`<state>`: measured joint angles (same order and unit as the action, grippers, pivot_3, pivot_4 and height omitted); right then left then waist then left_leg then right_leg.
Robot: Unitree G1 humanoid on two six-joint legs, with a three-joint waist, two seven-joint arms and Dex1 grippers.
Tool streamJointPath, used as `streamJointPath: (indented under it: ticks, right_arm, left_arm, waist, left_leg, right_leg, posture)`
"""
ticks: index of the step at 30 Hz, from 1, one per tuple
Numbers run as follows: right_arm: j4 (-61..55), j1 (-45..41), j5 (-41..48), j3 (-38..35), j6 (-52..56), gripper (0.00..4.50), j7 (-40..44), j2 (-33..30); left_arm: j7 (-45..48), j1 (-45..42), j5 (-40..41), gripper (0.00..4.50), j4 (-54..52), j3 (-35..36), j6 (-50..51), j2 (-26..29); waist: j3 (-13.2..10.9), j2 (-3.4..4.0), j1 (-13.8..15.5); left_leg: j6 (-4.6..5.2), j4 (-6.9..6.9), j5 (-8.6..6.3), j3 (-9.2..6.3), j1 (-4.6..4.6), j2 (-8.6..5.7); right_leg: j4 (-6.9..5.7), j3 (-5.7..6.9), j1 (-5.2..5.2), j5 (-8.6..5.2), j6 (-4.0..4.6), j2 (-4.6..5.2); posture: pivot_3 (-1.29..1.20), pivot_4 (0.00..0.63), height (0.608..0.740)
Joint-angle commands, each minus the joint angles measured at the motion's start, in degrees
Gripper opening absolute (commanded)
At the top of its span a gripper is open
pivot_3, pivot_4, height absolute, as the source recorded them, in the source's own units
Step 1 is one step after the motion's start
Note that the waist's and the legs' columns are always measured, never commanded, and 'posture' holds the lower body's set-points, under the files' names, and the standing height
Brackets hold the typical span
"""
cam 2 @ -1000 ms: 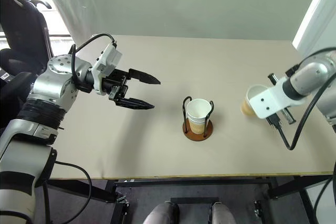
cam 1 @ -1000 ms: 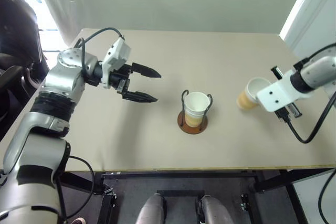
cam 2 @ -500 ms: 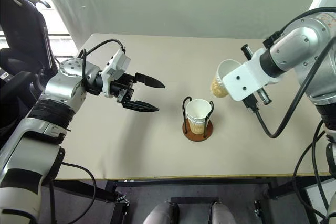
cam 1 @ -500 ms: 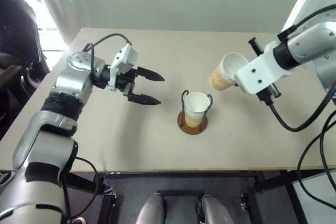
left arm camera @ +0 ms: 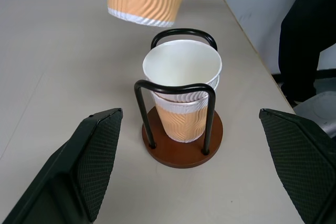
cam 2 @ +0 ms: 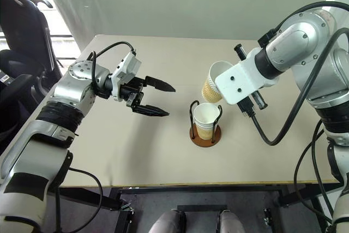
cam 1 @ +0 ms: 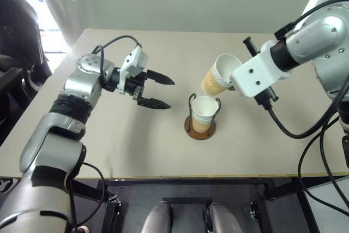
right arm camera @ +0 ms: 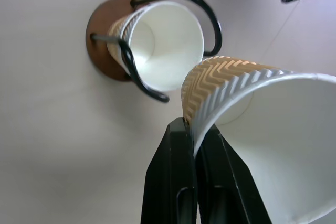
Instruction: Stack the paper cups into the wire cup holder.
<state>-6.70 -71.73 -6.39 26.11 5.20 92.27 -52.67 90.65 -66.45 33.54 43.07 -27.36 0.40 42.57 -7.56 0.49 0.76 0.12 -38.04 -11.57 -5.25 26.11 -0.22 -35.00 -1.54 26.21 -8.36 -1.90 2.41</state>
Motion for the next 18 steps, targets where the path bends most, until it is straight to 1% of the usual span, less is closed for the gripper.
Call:
streamJointPath:
  ticks: [1, 13, 18]
  right_arm:
    - [-2.5, -1.4, 0.8, -0.2, 1.7, 0.03, 0.2, 0.4]
    - [-3.8, 1.9, -0.2, 0.6, 2.8, 0.03, 0.2, 1.9]
    - [-3.8, 2.9, -0.5, 1.0, 2.1, 0.03, 0.2, 2.2]
  left_arm:
    - [1.8, -2.3, 0.3, 4.5, 0.0, 0.4, -0.8, 0.0]
    - [1.8, -1.7, 0.4, 4.5, 0.1, 0.4, -1.6, 0.7]
    - [1.8, -1.1, 1.3, 4.5, -2.1, 0.5, -0.6, 1.4]
  waist:
    - [0.0, 0.0, 0.0]
    - [0.0, 0.0, 0.0]
    - [0.0, 0.0, 0.0]
  left_leg:
    - [0.0, 0.0, 0.0, 0.0, 0.0, 0.0]
    - [0.0, -0.02, 0.0, 0.0, 0.0, 0.0]
    - [0.0, -0.02, 0.0, 0.0, 0.0, 0.0]
  right_leg:
    - [0.0, 0.0, 0.0, 0.0, 0.0, 0.0]
    - [-0.03, 0.0, 0.0, 0.0, 0.01, 0.0]
    - [-0.03, 0.0, 0.0, 0.0, 0.01, 0.0]
  posture:
    - [0.0, 0.15, 0.74]
    - [0.0, 0.15, 0.74]
    - [0.0, 0.15, 0.74]
